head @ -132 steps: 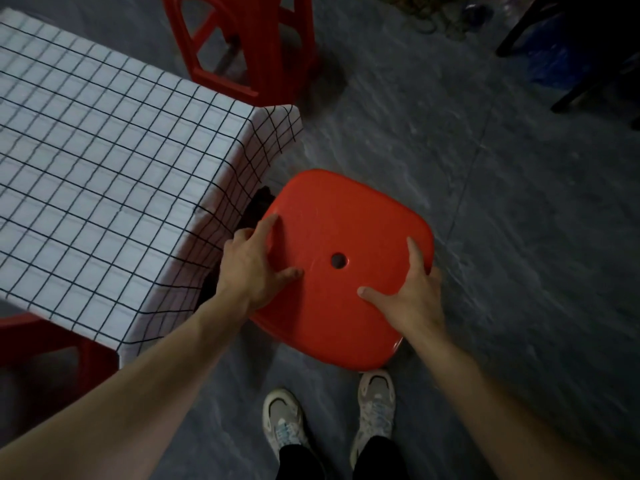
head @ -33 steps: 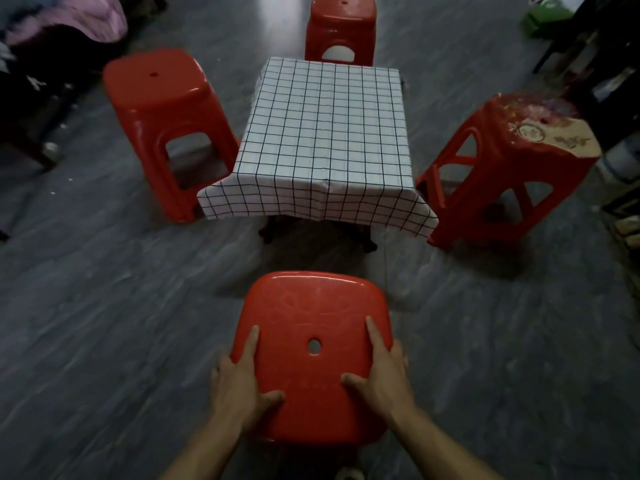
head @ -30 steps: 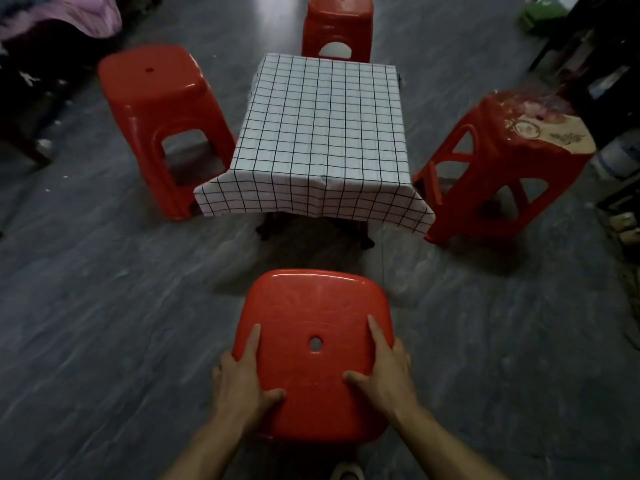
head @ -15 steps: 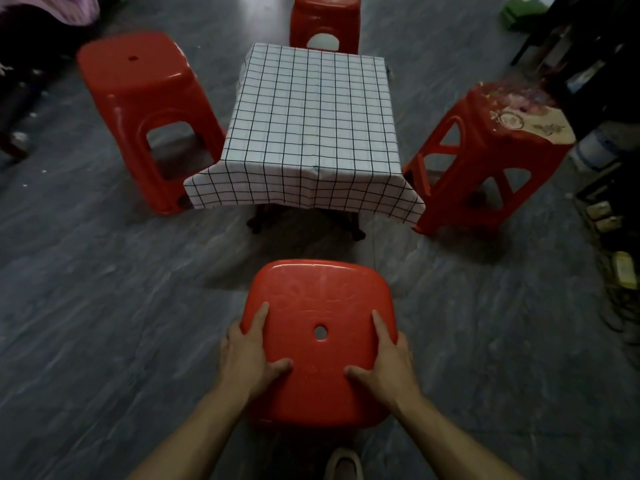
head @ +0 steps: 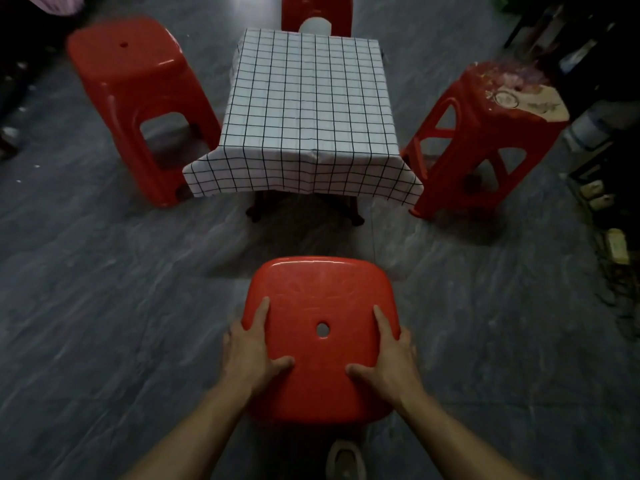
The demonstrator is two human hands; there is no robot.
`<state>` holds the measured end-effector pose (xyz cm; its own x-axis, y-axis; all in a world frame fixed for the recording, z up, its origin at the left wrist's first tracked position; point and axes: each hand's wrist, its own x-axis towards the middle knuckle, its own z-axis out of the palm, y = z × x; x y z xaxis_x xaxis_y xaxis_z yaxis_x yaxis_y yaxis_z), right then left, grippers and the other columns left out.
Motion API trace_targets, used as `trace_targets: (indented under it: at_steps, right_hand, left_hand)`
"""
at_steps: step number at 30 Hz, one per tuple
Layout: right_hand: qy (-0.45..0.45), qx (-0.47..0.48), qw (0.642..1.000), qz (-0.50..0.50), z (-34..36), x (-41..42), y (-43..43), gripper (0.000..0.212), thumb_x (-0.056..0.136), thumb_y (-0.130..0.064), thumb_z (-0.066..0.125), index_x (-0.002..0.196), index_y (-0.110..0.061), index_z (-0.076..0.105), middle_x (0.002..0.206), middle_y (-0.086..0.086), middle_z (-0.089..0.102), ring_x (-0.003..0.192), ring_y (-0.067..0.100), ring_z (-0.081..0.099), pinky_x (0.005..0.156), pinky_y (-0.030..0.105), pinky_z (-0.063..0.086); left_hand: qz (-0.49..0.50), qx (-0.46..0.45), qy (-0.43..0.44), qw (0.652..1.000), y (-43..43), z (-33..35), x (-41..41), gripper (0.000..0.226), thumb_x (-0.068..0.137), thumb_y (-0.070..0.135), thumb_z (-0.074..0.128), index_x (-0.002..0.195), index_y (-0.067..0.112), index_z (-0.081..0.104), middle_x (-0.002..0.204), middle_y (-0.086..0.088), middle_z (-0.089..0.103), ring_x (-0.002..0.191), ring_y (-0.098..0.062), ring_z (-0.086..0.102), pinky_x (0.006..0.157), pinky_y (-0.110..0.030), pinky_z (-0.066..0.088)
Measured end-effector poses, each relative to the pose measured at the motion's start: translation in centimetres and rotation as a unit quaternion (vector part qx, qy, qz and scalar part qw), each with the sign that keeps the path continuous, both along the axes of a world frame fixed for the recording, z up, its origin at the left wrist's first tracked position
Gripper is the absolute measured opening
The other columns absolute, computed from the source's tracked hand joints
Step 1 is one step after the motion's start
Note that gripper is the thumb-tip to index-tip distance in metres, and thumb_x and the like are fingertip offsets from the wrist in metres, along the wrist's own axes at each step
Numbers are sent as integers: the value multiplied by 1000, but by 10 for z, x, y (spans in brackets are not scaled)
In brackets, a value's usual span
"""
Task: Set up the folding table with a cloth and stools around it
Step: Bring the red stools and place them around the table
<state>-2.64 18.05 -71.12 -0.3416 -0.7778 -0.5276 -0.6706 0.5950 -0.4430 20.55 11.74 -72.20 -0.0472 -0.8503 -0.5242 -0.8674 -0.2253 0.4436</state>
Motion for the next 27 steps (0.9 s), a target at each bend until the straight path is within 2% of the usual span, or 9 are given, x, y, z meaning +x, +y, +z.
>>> trace_targets:
  at_steps: [7,9,12,18,24,27]
  right_hand:
    - [-6,14,1000,10,12,-4,-6,122,66,-45,87,155,-43,3,154,15,15,140,35,30,114,44,31]
    - [-30,-15,999,0,28,-9,-10,117,69,-43,85,155,-42,7,154,16,17,140,34,32,115,43,32]
    - [-52,-79,996,-5,66,-20,-20,109,71,-43,83,155,-40,14,152,16,27,138,31,37,115,44,34]
    - [-55,-150,986,39,170,-32,-36,98,78,-46,78,156,-33,18,156,8,25,145,20,26,117,36,29]
    - [-72,-192,978,42,271,-23,-20,85,83,-42,75,153,-23,31,151,7,36,140,19,33,111,27,26]
    - [-85,-201,975,37,315,-16,-4,83,83,-42,75,152,-20,33,150,8,39,138,21,37,114,32,31]
  left_hand:
    - [-11,11,9,1000,-1,12,2,120,68,51,81,151,45,-5,155,-18,17,141,-36,26,115,-48,29]
    - [3,-18,26,999,-2,30,4,114,73,50,78,154,38,-1,154,-18,25,139,-35,30,115,-46,29]
    - [39,-68,42,996,-5,72,4,103,79,48,74,156,29,8,146,-17,38,133,-32,39,110,-40,31]
    - [40,-119,58,990,-15,176,0,90,83,50,68,155,22,21,150,-11,36,137,-26,34,114,-39,30]
    - [60,-155,53,985,11,287,-3,76,85,38,71,147,10,38,145,-16,44,135,-28,39,114,-37,29]
    - [98,-163,63,980,31,335,-7,74,85,37,72,147,11,40,143,-16,44,133,-28,41,112,-36,31]
